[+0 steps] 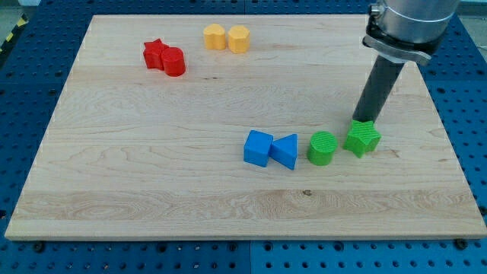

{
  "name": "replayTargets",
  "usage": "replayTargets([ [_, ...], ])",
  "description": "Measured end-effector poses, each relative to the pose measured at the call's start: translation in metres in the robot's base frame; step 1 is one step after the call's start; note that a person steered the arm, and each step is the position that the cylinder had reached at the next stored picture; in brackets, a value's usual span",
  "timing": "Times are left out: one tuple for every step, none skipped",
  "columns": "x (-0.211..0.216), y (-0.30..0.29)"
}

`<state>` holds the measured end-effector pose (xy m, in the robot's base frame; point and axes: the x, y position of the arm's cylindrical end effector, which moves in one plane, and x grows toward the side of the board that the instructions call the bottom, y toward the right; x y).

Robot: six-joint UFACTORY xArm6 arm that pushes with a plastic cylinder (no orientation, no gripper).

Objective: Push the green circle down a bit

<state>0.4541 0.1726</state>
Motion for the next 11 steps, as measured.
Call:
replayTargets([
  [0.011, 0.000],
  [0.032, 0.000],
  [0.036, 0.000],
  [0.028, -0.006],
  [0.024, -0.033],
  [0.024, -0.043],
  [0.024, -0.058],
  [0.026, -0.078],
  [0.026, -0.079],
  [0.026, -0.079],
  [0.026, -0.096],
])
